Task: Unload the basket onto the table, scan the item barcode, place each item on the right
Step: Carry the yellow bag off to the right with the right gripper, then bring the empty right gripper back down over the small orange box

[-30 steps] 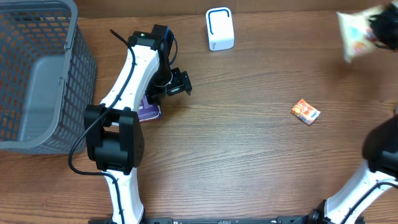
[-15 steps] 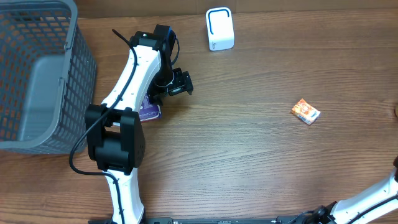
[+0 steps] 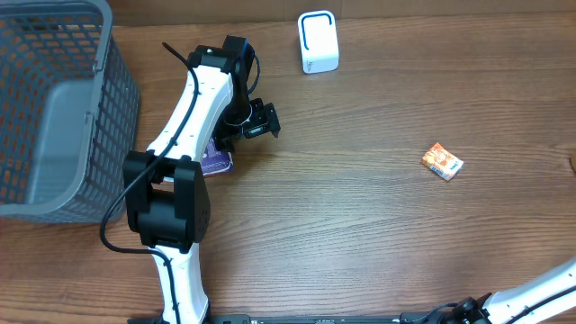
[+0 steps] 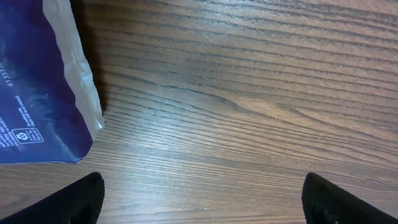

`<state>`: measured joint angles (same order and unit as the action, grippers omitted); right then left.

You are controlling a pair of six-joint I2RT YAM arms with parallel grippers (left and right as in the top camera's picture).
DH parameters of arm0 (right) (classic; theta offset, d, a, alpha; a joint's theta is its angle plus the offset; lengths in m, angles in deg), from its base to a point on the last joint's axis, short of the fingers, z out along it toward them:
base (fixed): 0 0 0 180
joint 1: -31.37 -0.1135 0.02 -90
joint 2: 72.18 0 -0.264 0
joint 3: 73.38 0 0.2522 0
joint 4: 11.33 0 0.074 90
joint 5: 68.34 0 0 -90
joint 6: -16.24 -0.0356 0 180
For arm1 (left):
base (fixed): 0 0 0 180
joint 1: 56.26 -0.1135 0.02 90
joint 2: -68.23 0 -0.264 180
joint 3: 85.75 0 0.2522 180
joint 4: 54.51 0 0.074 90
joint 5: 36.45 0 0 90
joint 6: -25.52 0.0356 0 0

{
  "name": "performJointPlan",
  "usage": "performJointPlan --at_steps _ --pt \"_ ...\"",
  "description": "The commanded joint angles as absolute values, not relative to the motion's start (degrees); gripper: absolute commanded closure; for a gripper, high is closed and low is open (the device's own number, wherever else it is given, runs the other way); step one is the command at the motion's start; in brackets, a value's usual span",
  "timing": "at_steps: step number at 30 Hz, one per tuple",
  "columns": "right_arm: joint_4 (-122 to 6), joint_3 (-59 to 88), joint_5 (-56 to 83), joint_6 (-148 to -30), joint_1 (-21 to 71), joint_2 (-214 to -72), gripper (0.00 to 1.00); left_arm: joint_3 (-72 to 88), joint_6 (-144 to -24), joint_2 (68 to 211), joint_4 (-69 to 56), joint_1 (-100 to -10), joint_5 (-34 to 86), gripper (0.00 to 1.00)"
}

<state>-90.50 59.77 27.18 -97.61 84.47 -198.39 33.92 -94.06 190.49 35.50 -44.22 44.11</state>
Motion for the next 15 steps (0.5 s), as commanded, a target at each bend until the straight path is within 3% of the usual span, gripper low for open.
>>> performJointPlan --at_steps 1,6,11,15 --pt "-91.0 59.8 24.8 -97.8 84.3 -198.0 0.10 34.7 -93.2 189.6 35.5 -43.7 43.4 0.05" --pt "-91.9 60.5 8.3 -97.6 84.3 -194.6 0.06 34.7 -93.2 189.6 35.5 -43.7 43.4 0.02" --pt "-97.7 60.5 -21.4 -86.3 82.5 -191.7 0.06 34.7 -93.2 189.6 35.1 -43.7 43.4 0.00" --pt "-111.2 60.3 -24.9 -74.8 77.6 -191.7 0.05 34.7 -93.2 189.6 34.8 -43.5 43.4 0.01"
